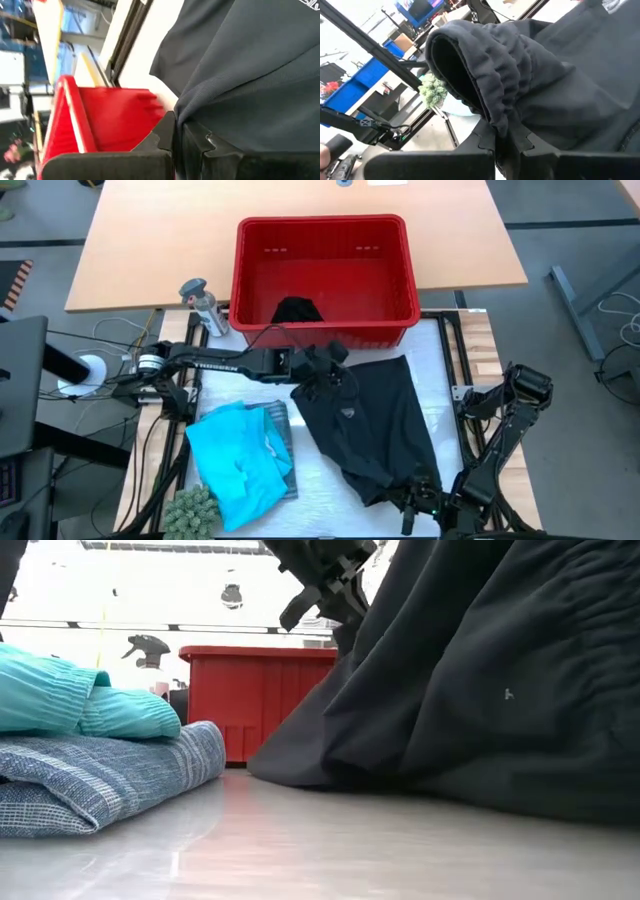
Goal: Fold Laundry from Bin
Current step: Fold the black shorts from the red organizer bin
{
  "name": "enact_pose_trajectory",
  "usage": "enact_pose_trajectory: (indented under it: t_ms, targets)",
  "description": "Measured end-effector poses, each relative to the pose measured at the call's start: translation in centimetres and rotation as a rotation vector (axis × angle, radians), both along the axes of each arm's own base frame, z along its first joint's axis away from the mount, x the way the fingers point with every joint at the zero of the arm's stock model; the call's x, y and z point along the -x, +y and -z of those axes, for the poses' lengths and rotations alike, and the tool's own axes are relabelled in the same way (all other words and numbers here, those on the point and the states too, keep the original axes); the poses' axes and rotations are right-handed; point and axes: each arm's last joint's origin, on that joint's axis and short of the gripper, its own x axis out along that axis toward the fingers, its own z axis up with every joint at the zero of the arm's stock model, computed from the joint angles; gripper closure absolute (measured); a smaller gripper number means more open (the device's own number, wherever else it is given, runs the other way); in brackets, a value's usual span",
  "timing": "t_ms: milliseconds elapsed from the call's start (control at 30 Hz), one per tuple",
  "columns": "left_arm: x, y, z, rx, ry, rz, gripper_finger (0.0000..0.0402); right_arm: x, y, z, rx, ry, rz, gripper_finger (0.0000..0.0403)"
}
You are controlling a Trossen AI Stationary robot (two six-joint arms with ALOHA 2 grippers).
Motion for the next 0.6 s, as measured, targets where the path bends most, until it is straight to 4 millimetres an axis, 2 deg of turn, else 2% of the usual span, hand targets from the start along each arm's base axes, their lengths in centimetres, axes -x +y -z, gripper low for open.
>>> enact_pose_trajectory:
  t_ms: [133, 333, 600]
  targets:
    - [-0.9, 0.5, 0.9, -0.05, 0.01, 0.055, 0.0401, -0.4, -0.2, 0.1, -0.001, 0.002, 0.012, 0.0371]
    - [-2.4, 1.2, 0.5, -0.101, -0.148, 0.067, 0.0401, -0.6, -0.2, 0.0, -0.024, -0.009, 0.017, 0.0371]
    - [-3.8, 1.7, 1.5, -0.032, -0.237, 0.126, 0.0401, -0.4, -0.3, 0.3, -0.064, -0.01, 0.033, 0.0371]
